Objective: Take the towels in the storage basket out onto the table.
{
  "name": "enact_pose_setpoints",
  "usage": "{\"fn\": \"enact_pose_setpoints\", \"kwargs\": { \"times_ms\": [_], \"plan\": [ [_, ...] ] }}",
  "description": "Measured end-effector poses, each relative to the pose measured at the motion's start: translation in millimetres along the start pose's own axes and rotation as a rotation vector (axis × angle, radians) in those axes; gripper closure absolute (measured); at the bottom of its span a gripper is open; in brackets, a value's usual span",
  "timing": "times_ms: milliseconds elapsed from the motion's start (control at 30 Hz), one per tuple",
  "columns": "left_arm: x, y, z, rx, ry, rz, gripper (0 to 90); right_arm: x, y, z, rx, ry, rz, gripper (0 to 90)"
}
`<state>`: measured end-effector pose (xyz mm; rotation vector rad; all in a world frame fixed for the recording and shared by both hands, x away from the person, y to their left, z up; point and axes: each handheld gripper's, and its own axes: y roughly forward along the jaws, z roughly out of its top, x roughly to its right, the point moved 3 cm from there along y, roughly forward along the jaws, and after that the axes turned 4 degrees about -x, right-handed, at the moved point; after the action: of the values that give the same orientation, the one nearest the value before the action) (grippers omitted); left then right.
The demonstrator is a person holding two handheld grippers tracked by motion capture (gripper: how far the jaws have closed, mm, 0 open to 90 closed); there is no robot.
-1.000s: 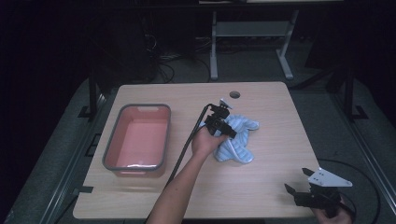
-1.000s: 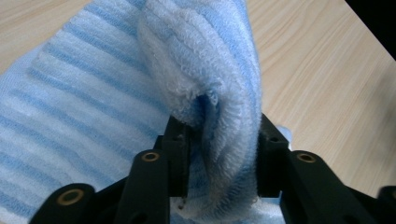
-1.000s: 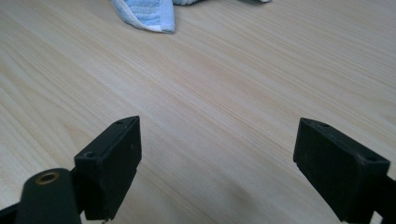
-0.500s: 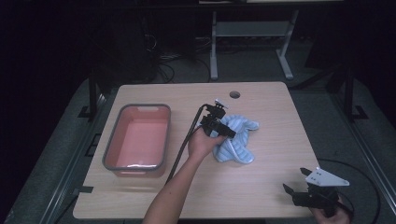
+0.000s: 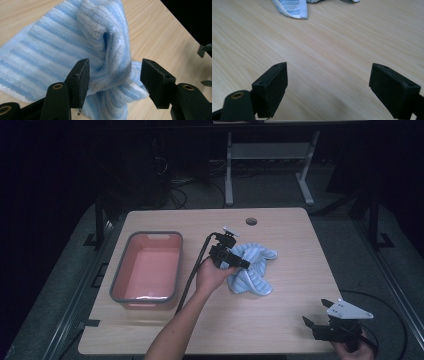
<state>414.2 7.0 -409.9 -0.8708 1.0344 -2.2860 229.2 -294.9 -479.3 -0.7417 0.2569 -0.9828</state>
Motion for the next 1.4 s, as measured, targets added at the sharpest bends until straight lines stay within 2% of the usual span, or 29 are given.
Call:
{"fn": "enact_pose_setpoints", "kwargs": {
  "times_ms": [133,333,400,533,600,667,700,800,833,933,967,1167,1233,1400],
  "plan": [
    [0.8,-6.5,-6.1,0.003,0.009,-0.013,38.5,-0.3,0.0,0.4,0.001,-0.006,-0.006,14.7],
    [1.0,-13.4,-16.6,0.027,-0.004,-0.029,37.6,-0.7,0.4,1.2,0.000,-0.007,-0.007,14.7],
    [0.6,-15.5,-21.1,0.019,0.006,-0.028,37.5,-0.7,0.5,1.5,0.004,-0.008,-0.010,14.7],
    [-0.5,-17.6,-27.2,0.023,-0.004,-0.037,36.5,-1.1,1.0,1.7,0.000,-0.008,-0.011,14.7],
    [-2.0,-20.1,-31.0,0.042,-0.022,-0.065,36.3,-1.5,1.2,1.9,-0.001,-0.010,-0.012,14.7],
    [-2.3,-22.5,-35.2,0.039,-0.010,-0.062,35.9,-1.9,1.3,2.1,-0.001,-0.013,-0.014,14.7],
    [-2.2,-24.7,-40.2,0.039,-0.014,-0.077,35.5,-2.4,1.3,2.2,-0.005,-0.012,-0.016,14.7],
    [-1.4,-26.2,-45.6,0.042,-0.010,-0.074,35.3,-2.3,1.4,2.1,-0.007,-0.013,-0.019,14.7],
    [-1.0,-28.3,-50.6,0.045,-0.007,-0.089,35.3,-2.2,1.7,1.8,-0.010,-0.011,-0.020,14.7],
    [-0.2,-29.7,-55.1,0.037,0.003,-0.082,35.3,-2.1,2.1,1.2,-0.013,-0.009,-0.021,14.7],
    [-0.3,-31.5,-59.3,0.048,-0.004,-0.089,35.3,-2.2,1.9,0.8,-0.016,-0.008,-0.023,14.7],
    [1.4,-35.4,-67.0,0.041,0.008,-0.094,35.4,-2.5,1.3,0.2,-0.015,-0.008,-0.026,14.7],
    [2.6,-37.7,-72.4,0.038,0.021,-0.084,34.3,-3.4,1.6,0.1,-0.018,-0.011,-0.029,14.7],
    [1.1,-39.2,-79.4,0.036,0.021,-0.074,33.4,-3.5,2.1,-0.1,-0.022,-0.013,-0.027,14.7]
  ]
}}
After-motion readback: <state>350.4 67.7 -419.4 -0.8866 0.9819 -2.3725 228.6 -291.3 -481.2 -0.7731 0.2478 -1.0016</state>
